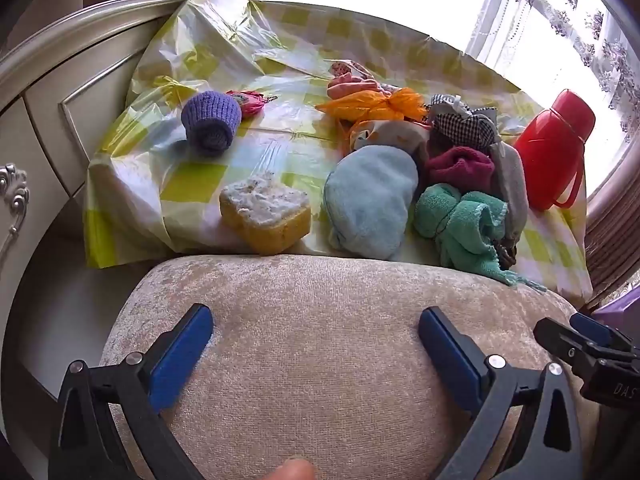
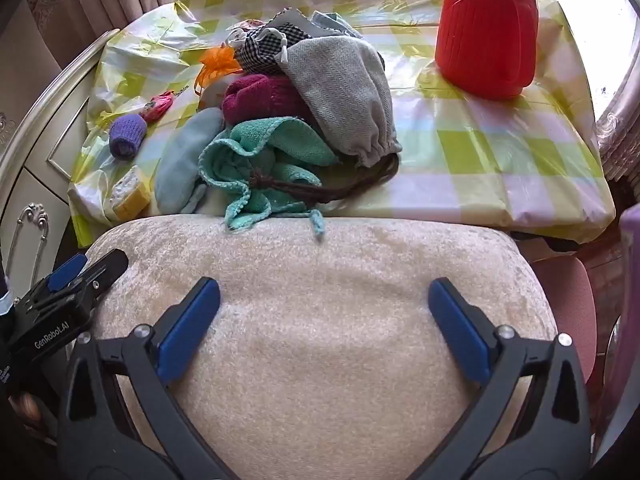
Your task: Organize soft objects
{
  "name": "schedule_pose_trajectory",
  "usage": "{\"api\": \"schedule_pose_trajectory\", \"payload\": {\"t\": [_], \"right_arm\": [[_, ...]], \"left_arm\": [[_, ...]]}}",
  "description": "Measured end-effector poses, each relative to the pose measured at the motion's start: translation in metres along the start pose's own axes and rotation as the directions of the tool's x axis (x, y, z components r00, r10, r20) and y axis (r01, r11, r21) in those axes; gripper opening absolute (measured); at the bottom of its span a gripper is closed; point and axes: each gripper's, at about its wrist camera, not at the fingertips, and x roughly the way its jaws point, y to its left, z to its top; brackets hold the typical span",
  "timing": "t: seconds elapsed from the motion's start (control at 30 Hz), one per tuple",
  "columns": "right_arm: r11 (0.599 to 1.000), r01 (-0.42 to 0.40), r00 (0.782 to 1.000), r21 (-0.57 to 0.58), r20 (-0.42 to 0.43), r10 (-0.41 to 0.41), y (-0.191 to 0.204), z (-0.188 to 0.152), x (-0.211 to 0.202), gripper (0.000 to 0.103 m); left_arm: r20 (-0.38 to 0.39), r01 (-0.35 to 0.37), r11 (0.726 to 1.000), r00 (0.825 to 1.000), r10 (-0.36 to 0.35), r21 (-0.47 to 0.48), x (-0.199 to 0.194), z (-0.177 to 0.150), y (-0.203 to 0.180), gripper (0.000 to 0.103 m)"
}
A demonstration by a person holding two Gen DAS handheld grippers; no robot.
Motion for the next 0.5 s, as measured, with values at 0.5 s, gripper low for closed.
{"api": "schedule_pose_trajectory", "payload": {"t": [0.5], "right_arm": [[1.000,0.000,1.000,-0.005,-0.005,0.000,0.0026,0.0012,0.0003,0.103]], "left_arm": [[-0.001,-0.018,1.000,1.000,0.018,-0.016,0.0007,-0.0006,-0.0003,0.103]]}}
